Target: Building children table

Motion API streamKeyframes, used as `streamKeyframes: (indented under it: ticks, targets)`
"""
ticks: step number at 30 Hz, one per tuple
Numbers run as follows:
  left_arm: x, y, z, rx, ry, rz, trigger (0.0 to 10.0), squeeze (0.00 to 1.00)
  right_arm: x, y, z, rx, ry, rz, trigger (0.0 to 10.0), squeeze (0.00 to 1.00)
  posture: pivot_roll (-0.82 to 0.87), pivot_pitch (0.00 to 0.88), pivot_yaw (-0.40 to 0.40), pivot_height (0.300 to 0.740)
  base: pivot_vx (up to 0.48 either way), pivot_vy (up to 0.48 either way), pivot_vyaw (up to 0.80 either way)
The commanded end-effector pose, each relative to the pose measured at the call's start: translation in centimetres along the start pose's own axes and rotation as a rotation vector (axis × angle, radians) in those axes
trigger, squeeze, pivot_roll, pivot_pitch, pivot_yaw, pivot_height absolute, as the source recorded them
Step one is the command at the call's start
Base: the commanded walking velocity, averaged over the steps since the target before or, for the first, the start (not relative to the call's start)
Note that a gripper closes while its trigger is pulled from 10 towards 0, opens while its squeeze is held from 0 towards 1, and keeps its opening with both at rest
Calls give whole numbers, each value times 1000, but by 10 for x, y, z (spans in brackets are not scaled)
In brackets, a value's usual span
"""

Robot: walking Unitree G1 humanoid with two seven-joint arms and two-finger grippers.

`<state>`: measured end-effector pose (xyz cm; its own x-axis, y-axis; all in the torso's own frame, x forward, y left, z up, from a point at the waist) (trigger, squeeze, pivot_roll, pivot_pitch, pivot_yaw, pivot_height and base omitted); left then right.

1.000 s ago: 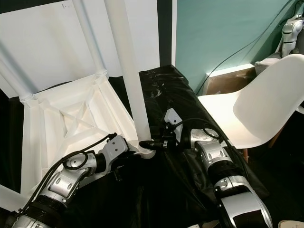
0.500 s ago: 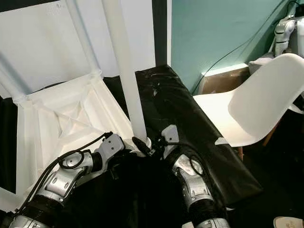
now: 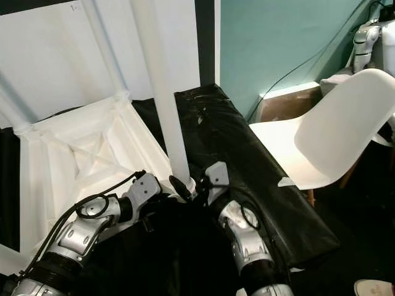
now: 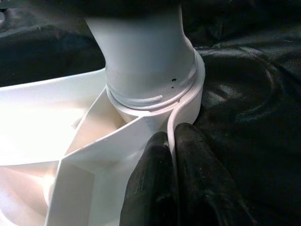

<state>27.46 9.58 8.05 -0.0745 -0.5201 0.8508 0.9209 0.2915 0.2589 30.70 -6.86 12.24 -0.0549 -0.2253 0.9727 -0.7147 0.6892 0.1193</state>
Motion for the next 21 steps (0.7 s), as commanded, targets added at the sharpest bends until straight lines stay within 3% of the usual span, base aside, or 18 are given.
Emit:
streamKeyframes:
  ticks: [1, 2, 3, 6, 12, 13, 14, 15, 16, 17, 21]
  targets:
    - [-46, -53, -12, -192, 119, 187, 10000, 0, 5, -4, -4, 72, 19, -18, 10000, 545, 59, 0, 9, 740, 0, 0, 0]
    - [-46, -53, -12, -192, 119, 187, 10000, 0, 5, -4, -4, 72, 19, -18, 10000, 545, 59, 0, 9, 740, 0, 0, 0]
    - [-45, -53, -13, -192, 117, 187, 10000, 0, 10, -7, -7, 138, 41, -7, 10000, 0, 55, 0, 7, 740, 0, 0, 0]
    - [-44, -52, -15, -190, 112, 187, 10000, 0, 17, -16, -12, 325, 156, 38, 10000, 0, 54, 0, 4, 740, 0, 0, 0]
    - [-44, -51, -15, -176, 108, 193, 10000, 0, 13, -20, -4, 499, 331, 59, 9961, 0, 65, 0, -7, 740, 0, 0, 0]
    - [-44, -51, -14, -172, 108, 195, 10000, 0, 12, -20, -2, 535, 365, 59, 7804, 0, 65, 0, -7, 740, 0, 0, 0]
    - [-44, -51, -14, -172, 108, 195, 10000, 0, 12, -20, -2, 535, 365, 59, 7804, 0, 65, 0, -7, 740, 0, 0, 0]
    - [-45, -52, -14, -170, 109, 198, 10000, 0, 12, -21, 0, 568, 398, 55, 1255, 0, 71, 0, -12, 740, 0, 0, 0]
    - [-45, -53, -13, -170, 109, 200, 10000, 0, 12, -21, 1, 586, 416, 51, 1255, 0, 71, 0, -12, 740, 0, 0, 0]
    - [-46, -54, -13, -169, 109, 202, 10000, 0, 13, -22, 2, 612, 427, 49, 0, 0, 77, 0, -16, 740, 0, 0, 0]
    - [-46, -54, -13, -167, 109, 205, 10000, 0, 15, -22, 2, 645, 430, 36, 0, 0, 79, 0, -14, 740, 0, 0, 0]
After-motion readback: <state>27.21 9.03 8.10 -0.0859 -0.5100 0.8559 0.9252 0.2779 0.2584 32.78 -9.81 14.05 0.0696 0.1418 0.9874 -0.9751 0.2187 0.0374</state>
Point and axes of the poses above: a point about 5 cm out from each wrist's last joint towards the gripper, its own z axis pointing back from the gripper into the wrist, its own x axis along the axis of the wrist's last joint, y = z × x, the point moved 1 cm from there along -z, pointing out of the wrist towards the gripper, and after that the axes turned 9 degrees about -z, right-handed, at the moved point
